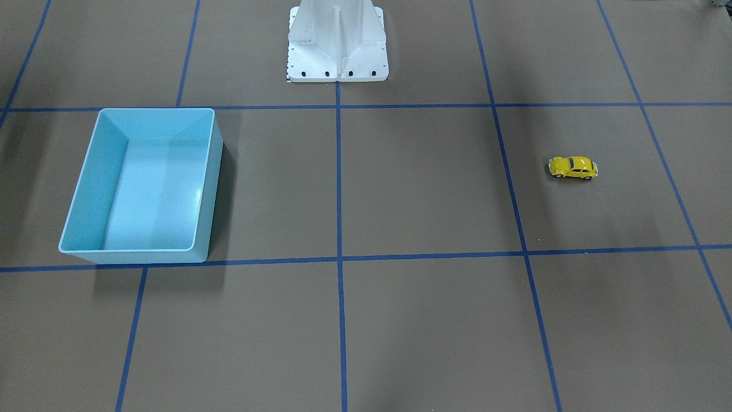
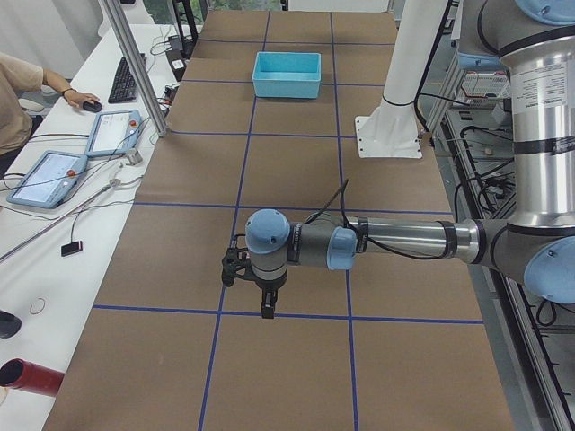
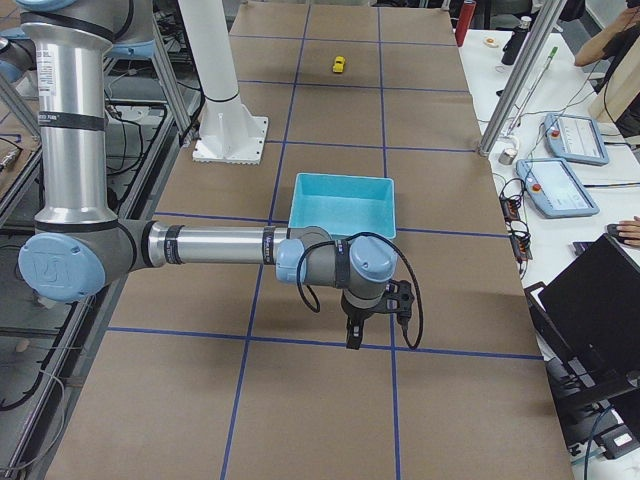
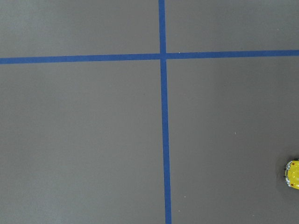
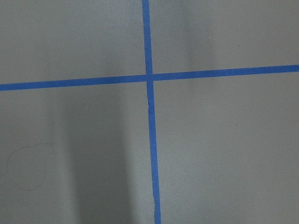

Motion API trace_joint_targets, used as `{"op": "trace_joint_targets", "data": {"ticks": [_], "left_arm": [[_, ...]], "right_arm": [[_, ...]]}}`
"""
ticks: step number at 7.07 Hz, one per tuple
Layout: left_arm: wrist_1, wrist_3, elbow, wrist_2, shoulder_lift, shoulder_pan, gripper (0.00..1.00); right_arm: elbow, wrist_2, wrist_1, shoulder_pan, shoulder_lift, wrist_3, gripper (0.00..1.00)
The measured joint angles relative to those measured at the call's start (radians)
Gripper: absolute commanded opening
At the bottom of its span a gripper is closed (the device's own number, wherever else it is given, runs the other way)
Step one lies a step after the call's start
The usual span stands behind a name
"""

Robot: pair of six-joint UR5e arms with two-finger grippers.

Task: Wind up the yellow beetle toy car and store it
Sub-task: 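Move the left gripper toward the yellow toy car, then lower the left gripper onto the yellow toy car and grip it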

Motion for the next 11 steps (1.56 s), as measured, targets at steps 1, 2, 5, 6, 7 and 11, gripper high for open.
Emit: {"op": "trace_joint_targets", "data": {"ticks": [1, 2, 5, 6, 7, 11], "left_arm": [[0.001, -0.001, 0.001, 0.001, -0.008, 0.01, 1.0], [0.001, -0.004, -0.002, 0.001, -0.017, 0.03, 1.0], [-0.004, -0.001, -0.071, 0.003, -0.048, 0.183, 1.0], [-0.01, -0.001, -0.108, 0.005, -0.061, 0.263, 1.0], [-0.018, -0.004, -0.133, 0.011, -0.081, 0.346, 1.0], [-0.027, 0.019, -0.249, 0.182, -0.161, 0.705, 1.0]], "right_arm": [[0.0, 0.0, 0.0, 0.0, 0.001, 0.0, 0.99], [0.0, 0.0, 0.0, 0.0, 0.002, -0.001, 0.99], [-0.002, 0.0, 0.0, 0.0, 0.004, -0.001, 0.99], [-0.004, -0.001, 0.0, 0.0, 0.004, -0.001, 0.99], [-0.005, -0.001, 0.0, -0.001, 0.005, -0.002, 0.99], [-0.005, 0.0, -0.001, -0.001, 0.011, -0.002, 0.99]]}}
